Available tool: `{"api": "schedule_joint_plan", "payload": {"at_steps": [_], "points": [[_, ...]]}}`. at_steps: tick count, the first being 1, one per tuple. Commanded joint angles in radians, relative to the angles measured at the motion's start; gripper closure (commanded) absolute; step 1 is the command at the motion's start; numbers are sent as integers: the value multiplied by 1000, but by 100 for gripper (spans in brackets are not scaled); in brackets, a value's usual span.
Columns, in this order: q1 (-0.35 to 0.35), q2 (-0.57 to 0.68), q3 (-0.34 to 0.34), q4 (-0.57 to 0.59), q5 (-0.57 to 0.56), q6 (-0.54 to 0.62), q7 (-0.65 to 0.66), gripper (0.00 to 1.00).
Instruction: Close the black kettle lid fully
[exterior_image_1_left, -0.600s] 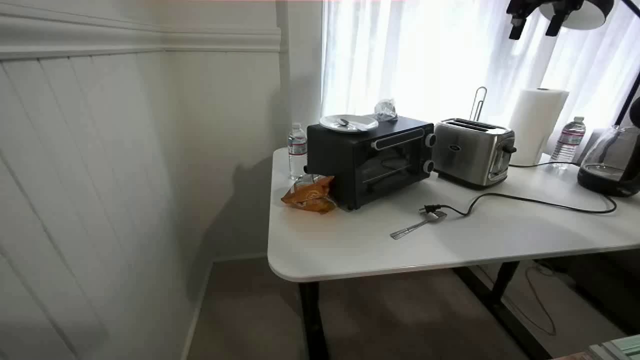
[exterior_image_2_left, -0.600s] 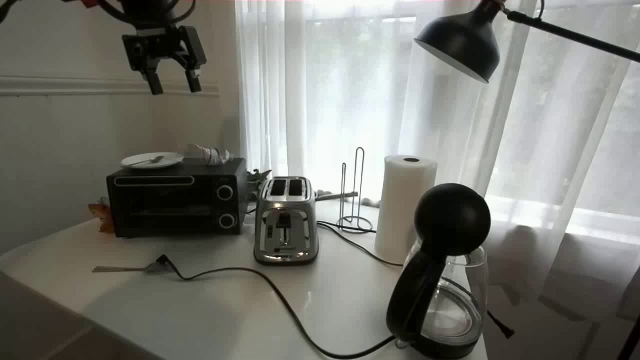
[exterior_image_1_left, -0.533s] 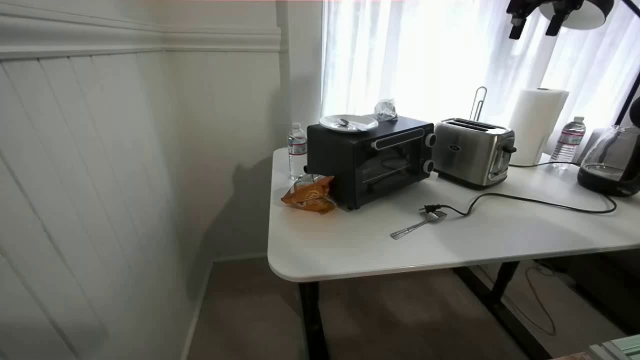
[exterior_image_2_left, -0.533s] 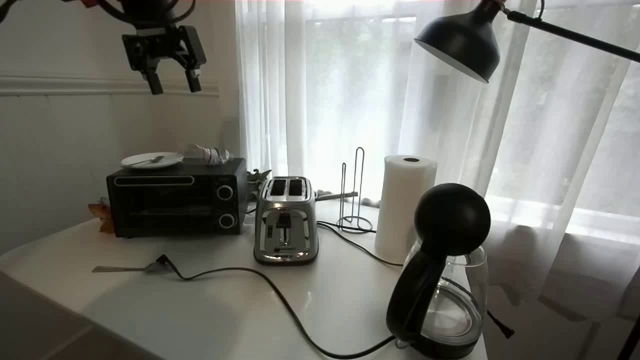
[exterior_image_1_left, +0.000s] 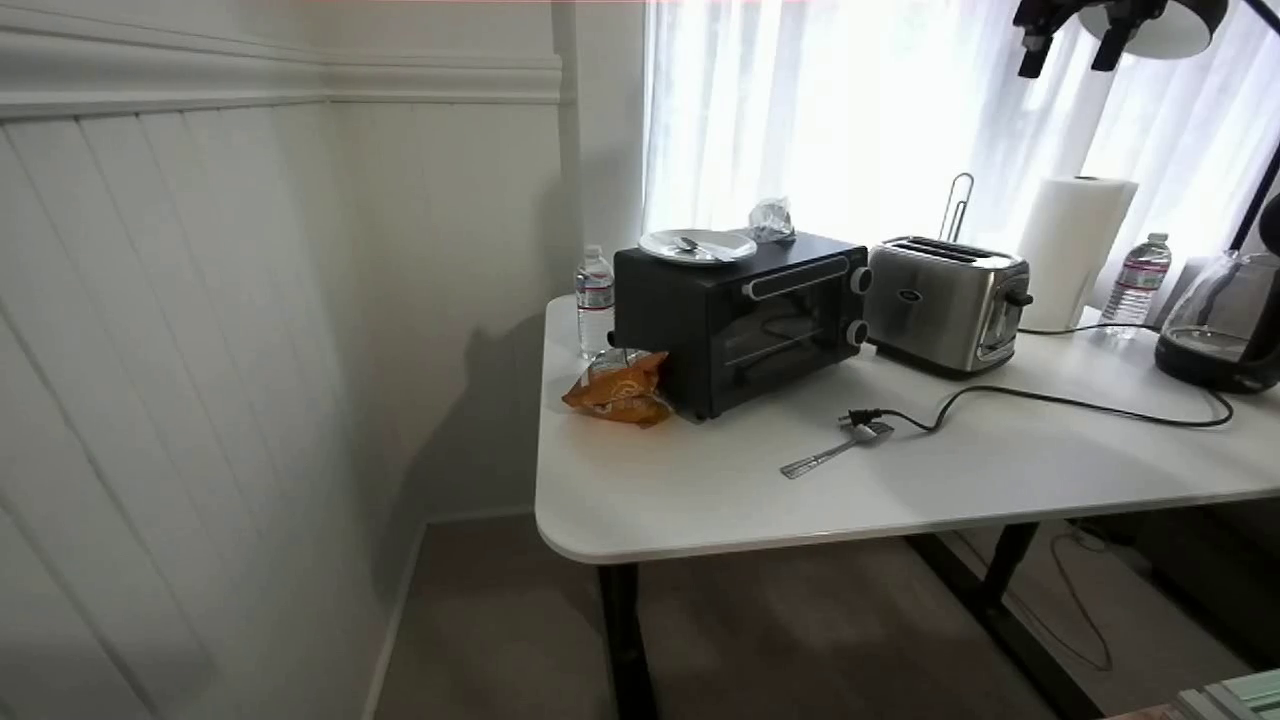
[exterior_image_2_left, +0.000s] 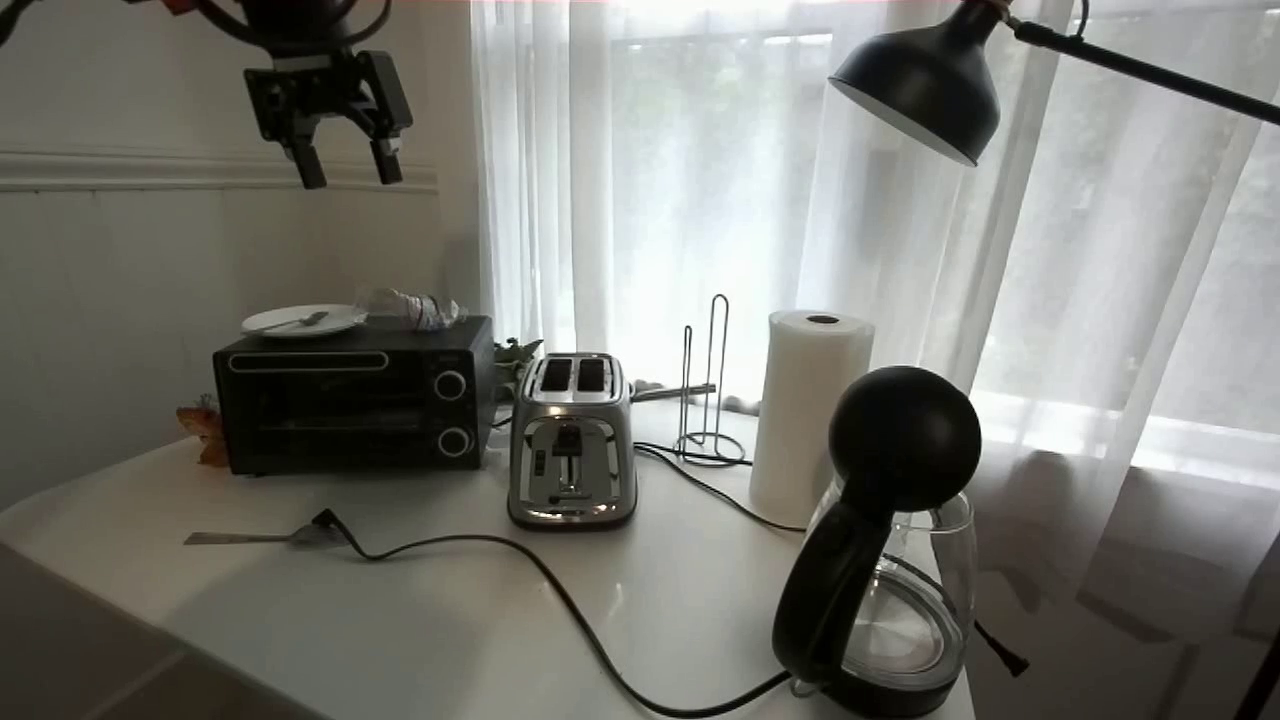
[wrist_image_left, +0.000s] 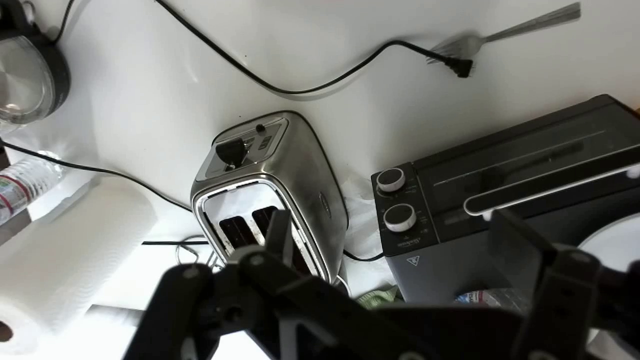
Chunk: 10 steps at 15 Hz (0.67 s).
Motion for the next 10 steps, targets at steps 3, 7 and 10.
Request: {"api": "schedule_joint_plan", "payload": {"at_steps": [3,7,10], "points": [[8,29,-31,-17,-28,69,25,0],[1,69,-52,-67,-67,136,14,0],[-14,106,-73,-101,-102,165,35,0]]}}
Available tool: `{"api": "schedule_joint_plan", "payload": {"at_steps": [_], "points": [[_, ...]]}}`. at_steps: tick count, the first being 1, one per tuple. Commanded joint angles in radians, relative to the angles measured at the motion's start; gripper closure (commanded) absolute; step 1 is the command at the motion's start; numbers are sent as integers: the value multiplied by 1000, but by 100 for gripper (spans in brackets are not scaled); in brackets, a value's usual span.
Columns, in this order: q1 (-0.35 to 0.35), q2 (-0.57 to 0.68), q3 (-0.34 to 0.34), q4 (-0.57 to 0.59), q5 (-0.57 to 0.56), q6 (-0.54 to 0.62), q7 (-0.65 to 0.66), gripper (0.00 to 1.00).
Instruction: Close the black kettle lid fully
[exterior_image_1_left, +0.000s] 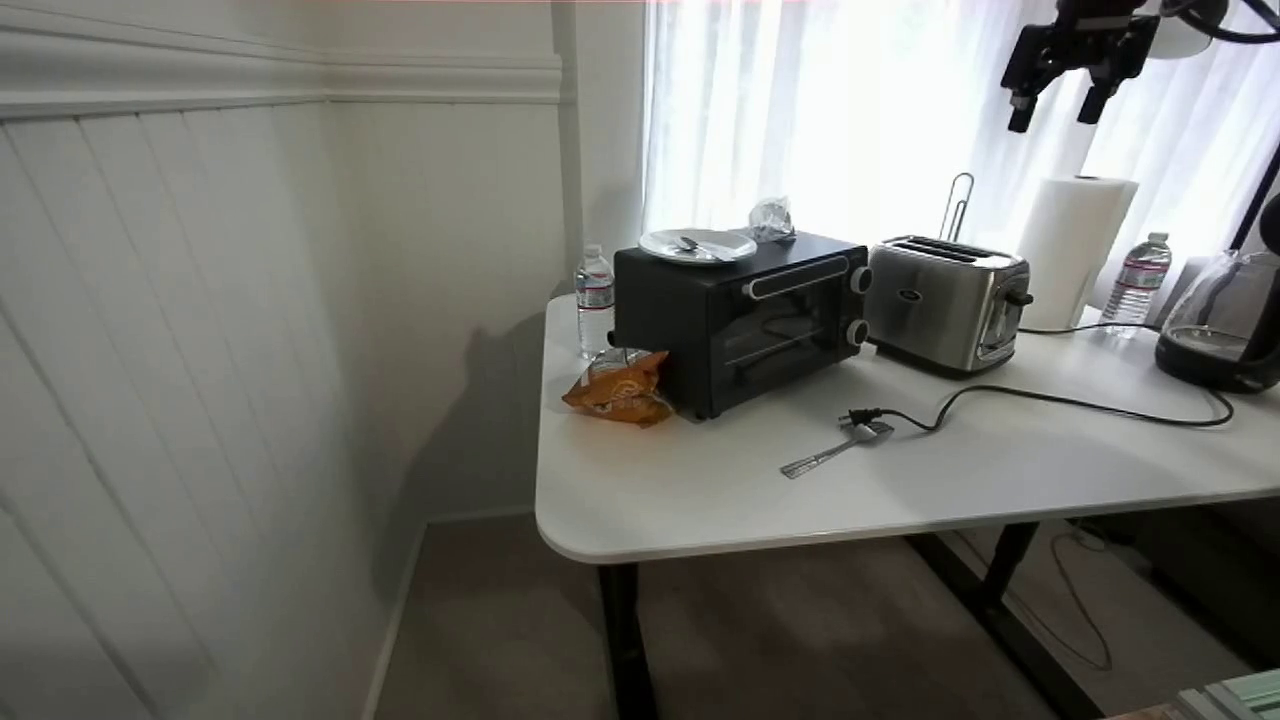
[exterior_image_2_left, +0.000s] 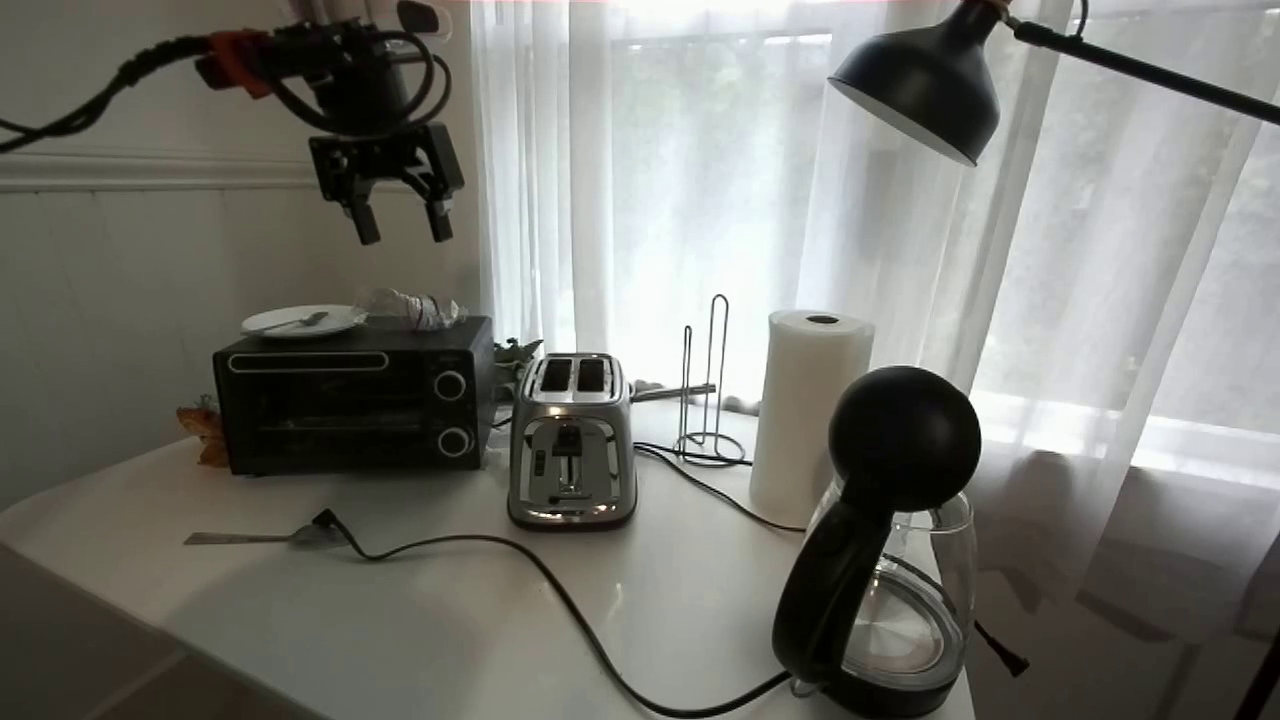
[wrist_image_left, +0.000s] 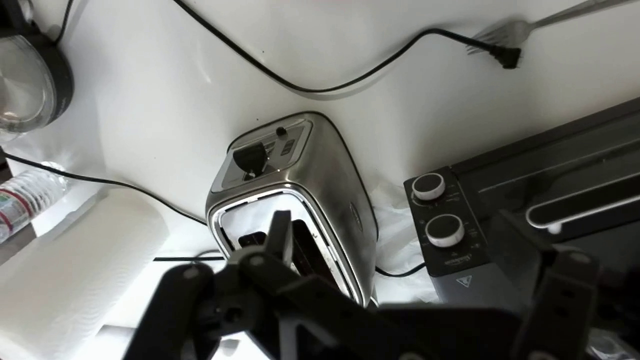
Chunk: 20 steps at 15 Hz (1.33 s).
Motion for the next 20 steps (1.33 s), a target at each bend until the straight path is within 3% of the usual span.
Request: {"api": "schedule_joint_plan", "payload": {"at_steps": [1,13,20], "points": [[-18,34,-27,-38,-57,37,48,0],[-211,192,-238,87,-139,20,389,0],[-263,243,-320,131,-291,28,634,0]]}}
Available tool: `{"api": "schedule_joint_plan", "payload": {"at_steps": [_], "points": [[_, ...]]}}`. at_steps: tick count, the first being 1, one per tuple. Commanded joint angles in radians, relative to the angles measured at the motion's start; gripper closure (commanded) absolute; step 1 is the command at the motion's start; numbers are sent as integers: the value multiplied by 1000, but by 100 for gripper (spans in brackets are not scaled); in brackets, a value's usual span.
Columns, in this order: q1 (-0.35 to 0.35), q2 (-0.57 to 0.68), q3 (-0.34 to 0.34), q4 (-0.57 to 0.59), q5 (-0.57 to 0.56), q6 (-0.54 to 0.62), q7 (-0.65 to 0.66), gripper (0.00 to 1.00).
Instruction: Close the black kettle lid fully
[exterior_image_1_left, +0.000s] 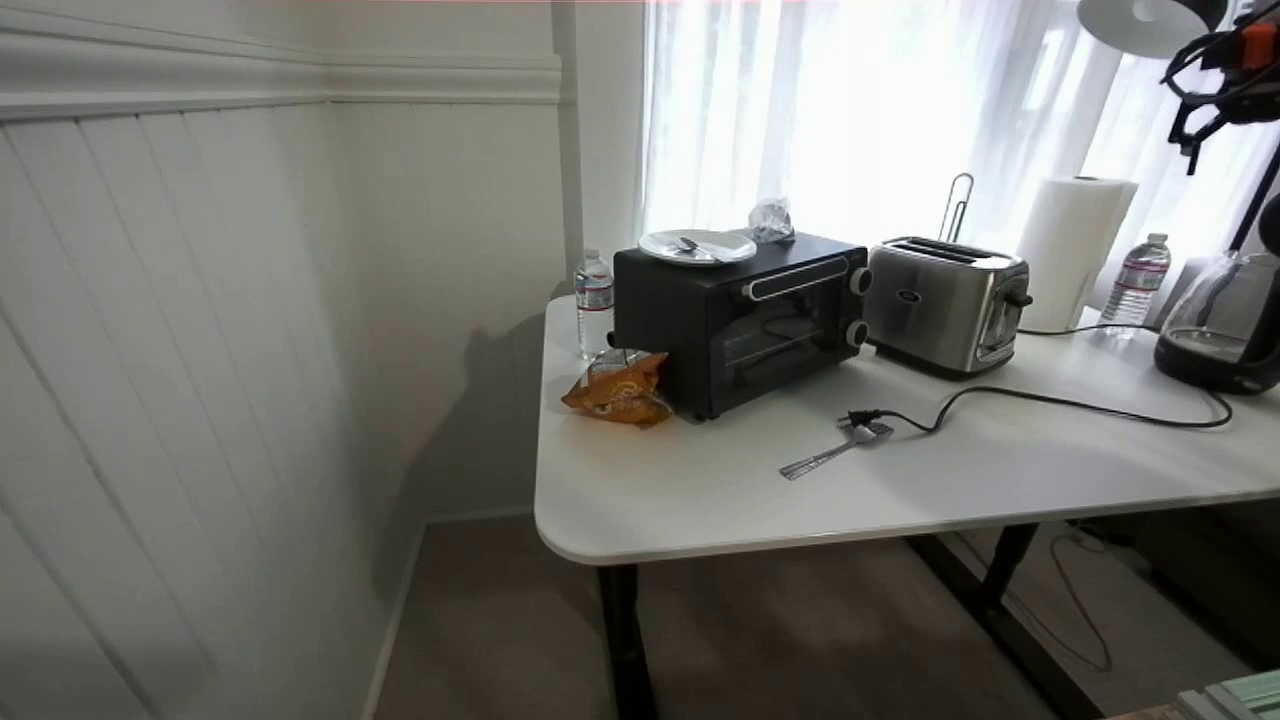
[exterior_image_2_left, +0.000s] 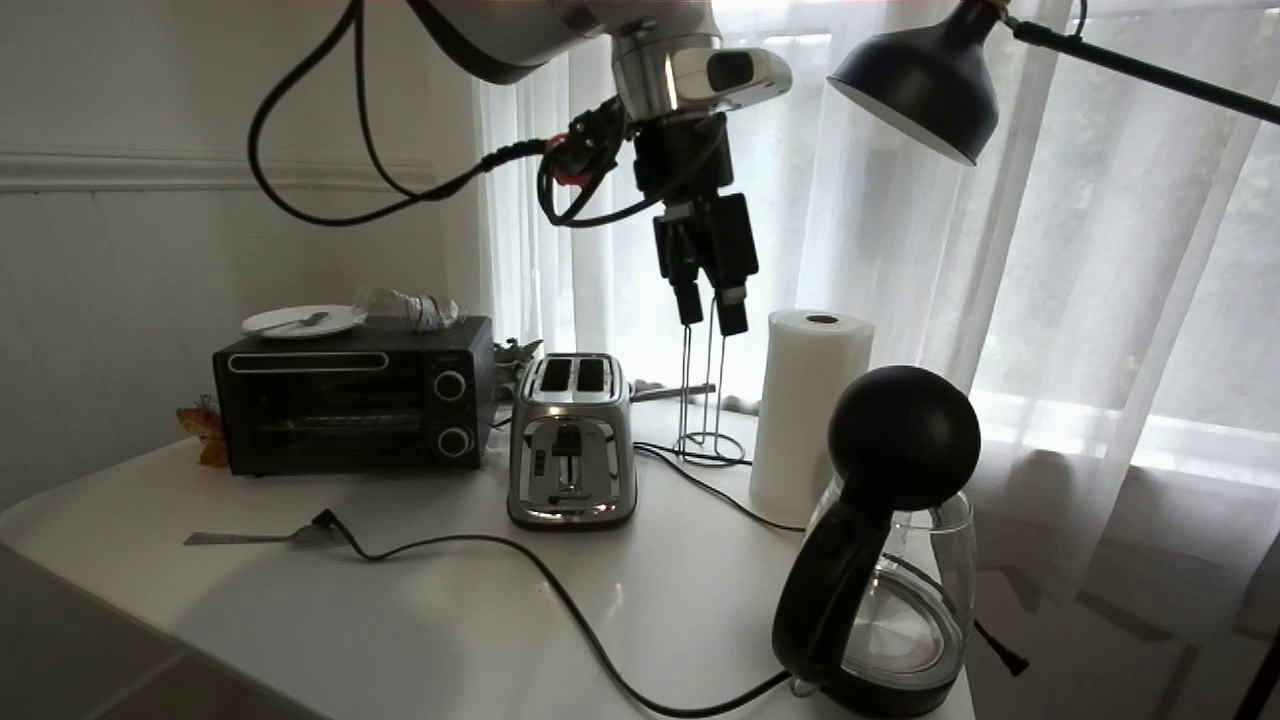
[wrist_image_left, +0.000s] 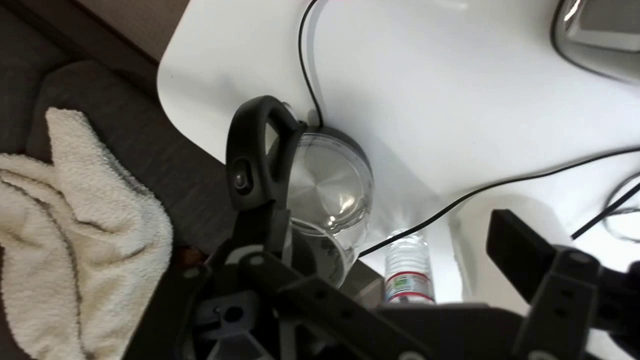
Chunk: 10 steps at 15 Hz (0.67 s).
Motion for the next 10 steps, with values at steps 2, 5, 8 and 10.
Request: {"api": "schedule_joint_plan", "payload": {"at_steps": [2,5,8,10], "points": [[-19,43,-41,33,-131,-6,146,0],[-8,39,-60,18,-143,-2,133,0],[-7,47,-67,19,-150,-2,135,0],[-3,47,-66,19,-150,-2,135,0]]}}
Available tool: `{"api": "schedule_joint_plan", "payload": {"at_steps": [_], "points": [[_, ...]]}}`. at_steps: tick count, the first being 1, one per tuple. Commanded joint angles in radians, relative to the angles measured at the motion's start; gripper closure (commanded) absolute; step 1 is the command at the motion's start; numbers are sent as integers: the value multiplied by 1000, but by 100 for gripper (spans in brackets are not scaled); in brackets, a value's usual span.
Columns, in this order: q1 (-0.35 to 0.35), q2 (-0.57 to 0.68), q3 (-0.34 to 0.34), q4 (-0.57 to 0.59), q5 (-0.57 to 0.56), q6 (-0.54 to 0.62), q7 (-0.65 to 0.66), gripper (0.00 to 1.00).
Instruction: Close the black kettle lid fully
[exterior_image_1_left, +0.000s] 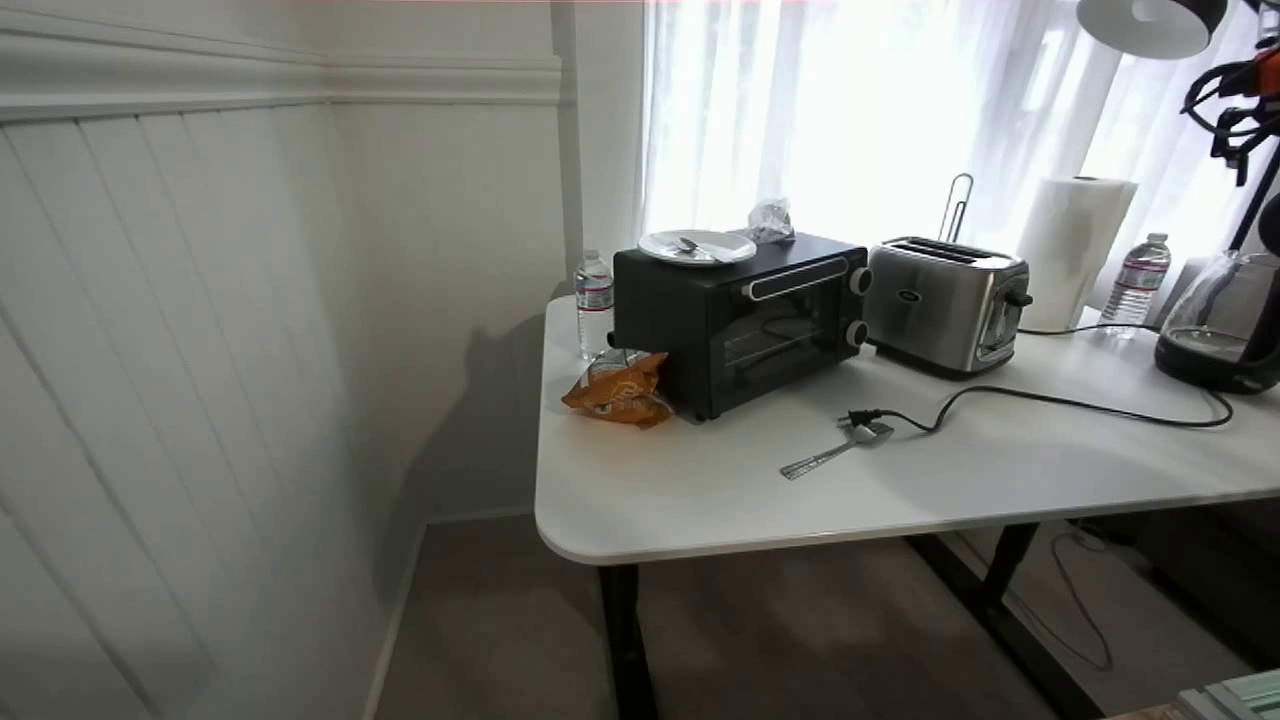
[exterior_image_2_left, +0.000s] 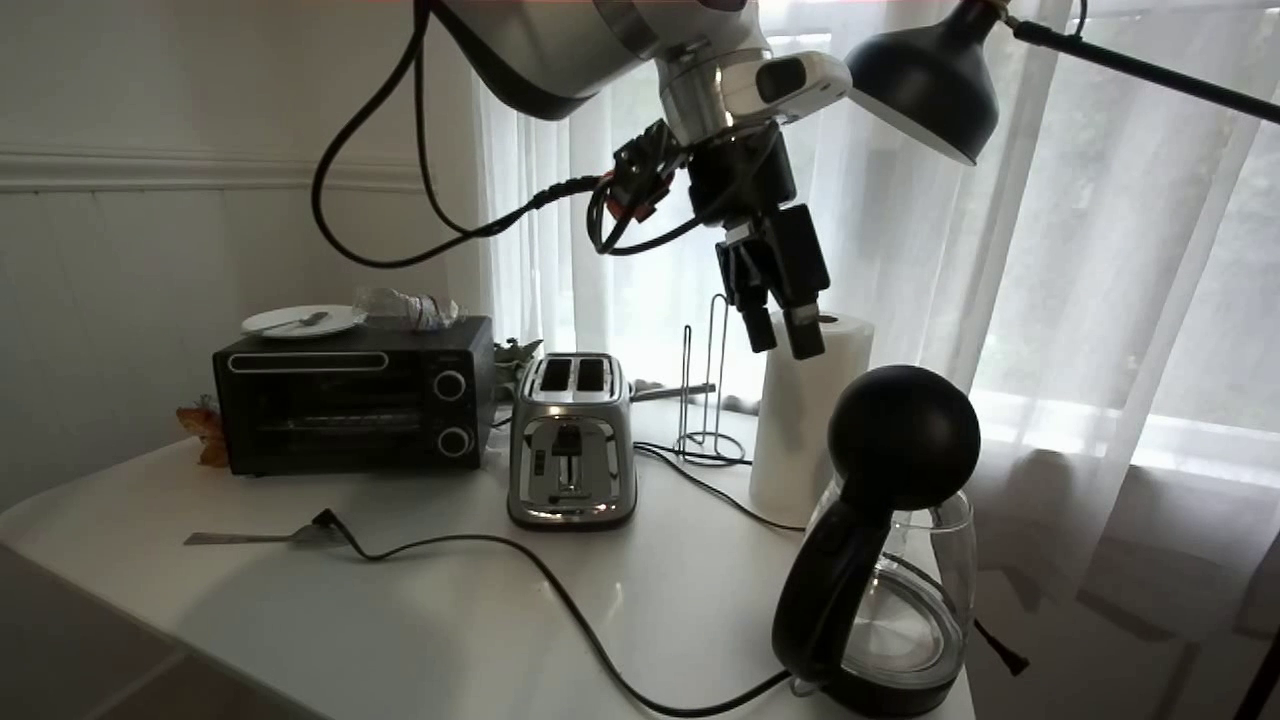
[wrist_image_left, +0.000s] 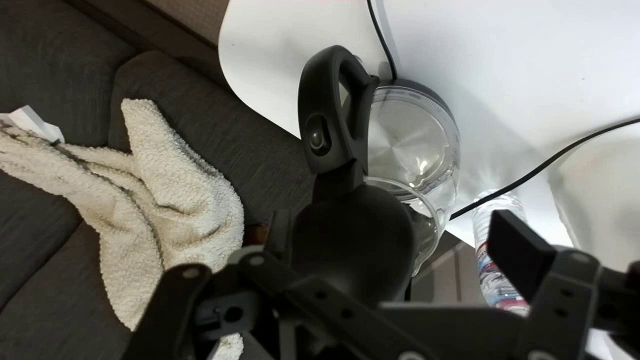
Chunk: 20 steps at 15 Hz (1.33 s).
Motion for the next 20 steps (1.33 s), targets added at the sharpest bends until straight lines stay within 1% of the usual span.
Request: {"api": "schedule_joint_plan", "payload": {"at_steps": [1,4,5,6,9,13,15,20], "points": [[8,0,-8,2,0,-2,-1,0],[8,0,-8,2,0,-2,-1,0],[5,11,-11,9,-2,-9,-20,0],[1,25,-18,19,17,8,-46,0],[-10,73,-41,60,47,23,-128,0],[-30,151,-81,147,169,13,-304,0],[-39,187,-100,190,210,3,-375,0],[-65,272,-143,304,255,-38,-499,0]]}}
